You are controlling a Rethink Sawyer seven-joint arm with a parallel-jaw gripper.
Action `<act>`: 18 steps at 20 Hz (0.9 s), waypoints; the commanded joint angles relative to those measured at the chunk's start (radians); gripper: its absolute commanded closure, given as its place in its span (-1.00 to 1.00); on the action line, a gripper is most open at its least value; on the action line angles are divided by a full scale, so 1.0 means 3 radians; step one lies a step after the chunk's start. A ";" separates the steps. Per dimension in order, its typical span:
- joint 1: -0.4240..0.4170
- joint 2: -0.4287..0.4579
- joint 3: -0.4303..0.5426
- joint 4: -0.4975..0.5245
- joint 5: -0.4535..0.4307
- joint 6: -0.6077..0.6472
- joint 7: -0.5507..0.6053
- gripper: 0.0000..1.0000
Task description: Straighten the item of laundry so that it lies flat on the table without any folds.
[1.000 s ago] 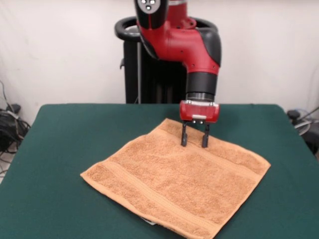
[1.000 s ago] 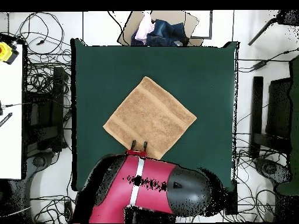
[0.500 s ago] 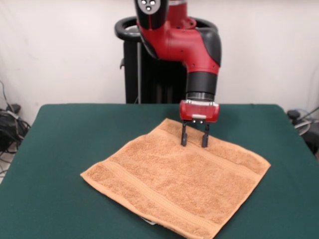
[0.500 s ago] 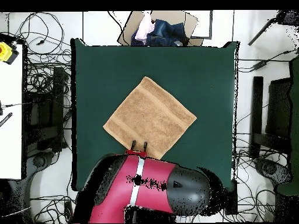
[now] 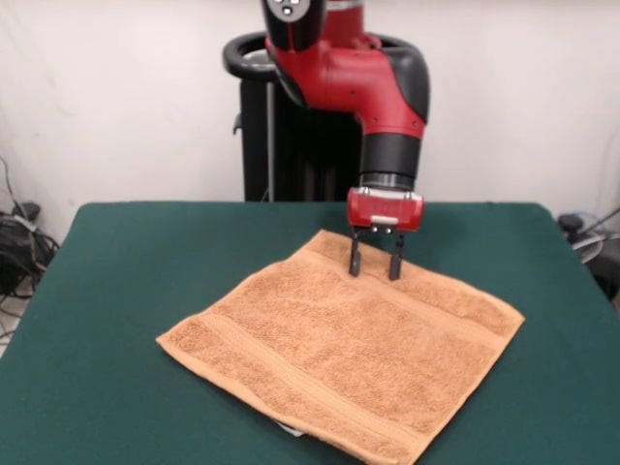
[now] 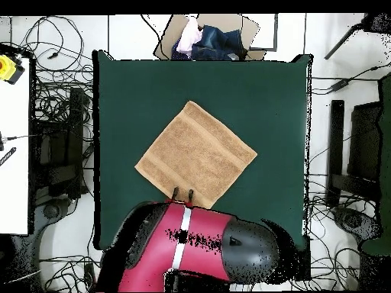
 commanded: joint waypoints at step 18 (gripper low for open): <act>-0.0157 0.0252 0.0255 0.0010 0.0197 0.0557 0.0940 -1.00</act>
